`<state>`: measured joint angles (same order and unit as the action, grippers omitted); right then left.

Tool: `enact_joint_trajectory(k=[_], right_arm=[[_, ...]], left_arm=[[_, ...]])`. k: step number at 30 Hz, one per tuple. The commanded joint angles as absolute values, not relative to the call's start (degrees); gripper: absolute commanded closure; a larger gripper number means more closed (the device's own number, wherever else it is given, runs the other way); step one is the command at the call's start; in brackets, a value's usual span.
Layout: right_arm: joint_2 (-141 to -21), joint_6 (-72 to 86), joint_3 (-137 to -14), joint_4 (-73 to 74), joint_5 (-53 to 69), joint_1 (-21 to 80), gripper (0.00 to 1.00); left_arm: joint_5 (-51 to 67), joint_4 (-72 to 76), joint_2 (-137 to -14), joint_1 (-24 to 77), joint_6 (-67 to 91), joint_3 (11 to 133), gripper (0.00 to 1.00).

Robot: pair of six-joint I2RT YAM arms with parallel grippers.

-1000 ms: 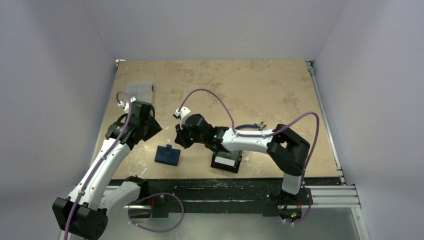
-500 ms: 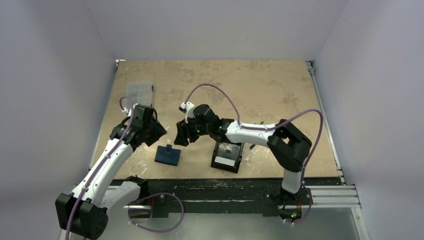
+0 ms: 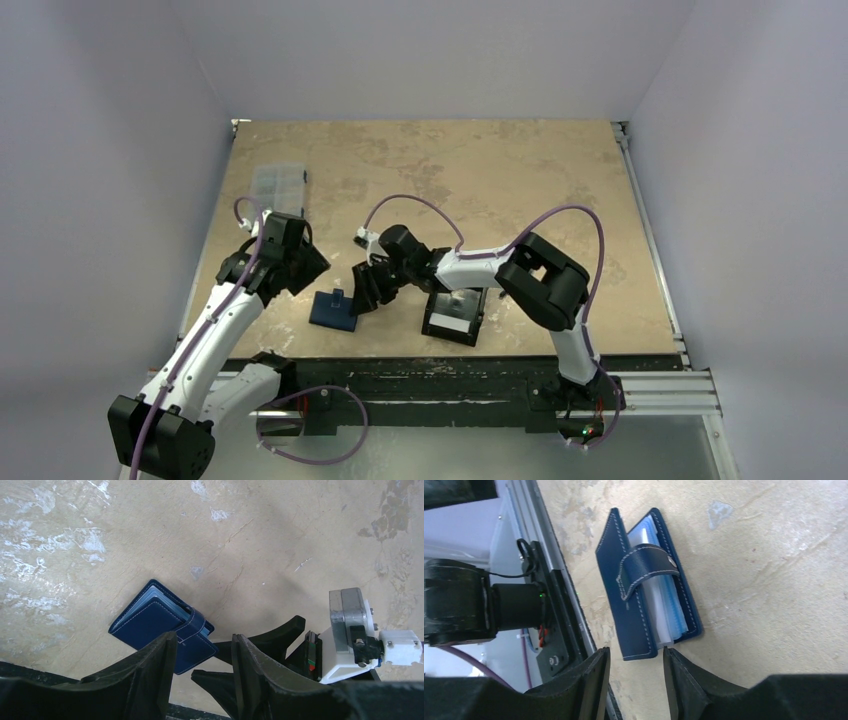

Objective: Put the credit cards into the card holder
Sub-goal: Open the card holder at the center of the board.

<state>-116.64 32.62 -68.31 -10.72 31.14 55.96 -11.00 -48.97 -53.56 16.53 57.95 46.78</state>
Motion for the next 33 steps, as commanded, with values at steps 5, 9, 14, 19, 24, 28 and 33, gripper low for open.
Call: enact_joint_trajectory(k=[5, 9, 14, 19, 24, 28, 33], right_arm=[[-117.22, 34.99, -71.28, -16.30, 32.48, 56.16, 0.51], [-119.04, 34.51, -73.67, -15.42, 31.79, 56.16, 0.74], [-111.92, 24.92, -73.88, -7.75, 16.58, 56.07, 1.00], [-100.75, 11.34, -69.32, -2.94, -0.56, 56.46, 1.00], [-95.76, 3.38, -64.48, -5.91, -4.18, 59.29, 1.00], [-97.39, 0.63, -62.59, -9.98, -14.61, 65.63, 1.00], [-102.24, 0.27, -63.58, -10.47, -31.55, 72.23, 1.00]], left_arm=[[-11.45, -48.32, -53.30, 16.26, 57.71, 47.53, 0.53], [-10.98, -47.99, -53.34, 16.26, 57.26, 47.47, 0.53], [-9.47, -46.64, -54.20, 16.26, 50.50, 50.81, 0.53], [-10.89, -49.61, -56.85, 16.26, 44.72, 58.38, 0.51], [-12.25, -47.24, -59.13, 15.87, 41.32, 59.25, 0.56], [-6.92, -44.04, -60.71, 15.15, 42.92, 57.05, 0.63], [-6.92, -43.19, -58.61, 13.89, 46.58, 54.87, 0.67]])
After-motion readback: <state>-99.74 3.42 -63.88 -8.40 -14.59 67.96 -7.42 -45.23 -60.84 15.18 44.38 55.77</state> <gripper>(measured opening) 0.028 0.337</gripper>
